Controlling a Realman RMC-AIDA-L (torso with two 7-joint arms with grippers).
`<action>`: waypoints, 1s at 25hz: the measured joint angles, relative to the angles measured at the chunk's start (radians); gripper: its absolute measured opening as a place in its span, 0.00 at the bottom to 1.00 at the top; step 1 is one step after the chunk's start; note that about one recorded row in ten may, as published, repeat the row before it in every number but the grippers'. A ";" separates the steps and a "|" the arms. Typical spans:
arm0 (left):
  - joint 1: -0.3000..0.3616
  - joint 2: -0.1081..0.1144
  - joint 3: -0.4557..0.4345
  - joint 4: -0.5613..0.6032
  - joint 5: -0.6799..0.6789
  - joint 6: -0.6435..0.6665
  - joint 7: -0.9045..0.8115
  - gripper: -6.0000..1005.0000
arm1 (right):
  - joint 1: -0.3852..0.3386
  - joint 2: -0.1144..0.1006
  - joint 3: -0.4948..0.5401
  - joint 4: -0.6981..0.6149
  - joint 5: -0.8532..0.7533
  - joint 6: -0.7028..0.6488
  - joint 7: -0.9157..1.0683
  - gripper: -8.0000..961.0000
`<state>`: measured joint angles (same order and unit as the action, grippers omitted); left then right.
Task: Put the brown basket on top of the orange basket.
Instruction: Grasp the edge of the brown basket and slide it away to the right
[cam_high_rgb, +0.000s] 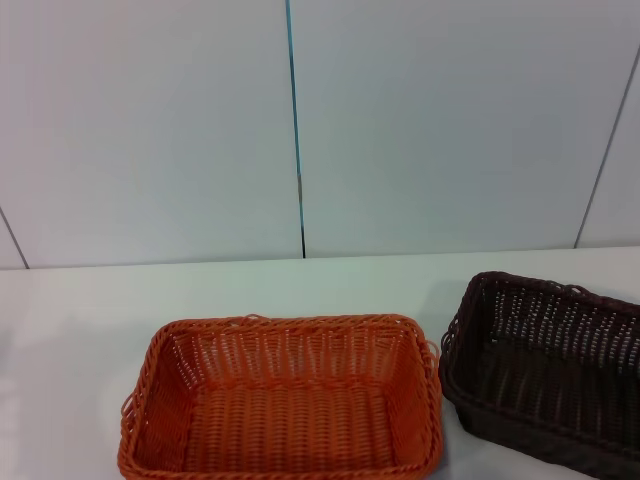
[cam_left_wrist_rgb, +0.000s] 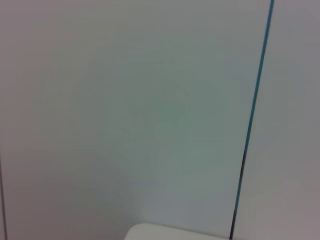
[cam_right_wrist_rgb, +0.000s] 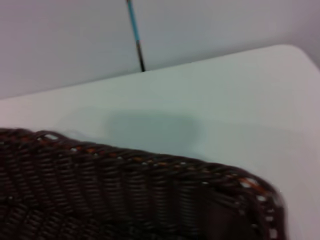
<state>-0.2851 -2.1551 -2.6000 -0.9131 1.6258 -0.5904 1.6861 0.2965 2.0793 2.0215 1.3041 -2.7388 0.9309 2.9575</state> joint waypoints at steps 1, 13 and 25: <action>0.000 0.000 0.000 0.000 0.000 0.000 0.000 0.85 | 0.012 0.001 -0.002 -0.016 -0.012 -0.002 0.002 0.97; -0.001 0.002 0.001 0.002 0.000 0.003 0.000 0.86 | 0.010 0.002 0.005 -0.092 -0.035 -0.003 0.027 0.97; -0.001 0.003 0.003 -0.006 0.000 0.006 0.001 0.86 | -0.005 0.004 0.032 -0.062 -0.019 -0.004 0.043 0.92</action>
<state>-0.2866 -2.1521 -2.5969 -0.9191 1.6260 -0.5844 1.6874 0.2913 2.0832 2.0531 1.2425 -2.7575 0.9265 3.0006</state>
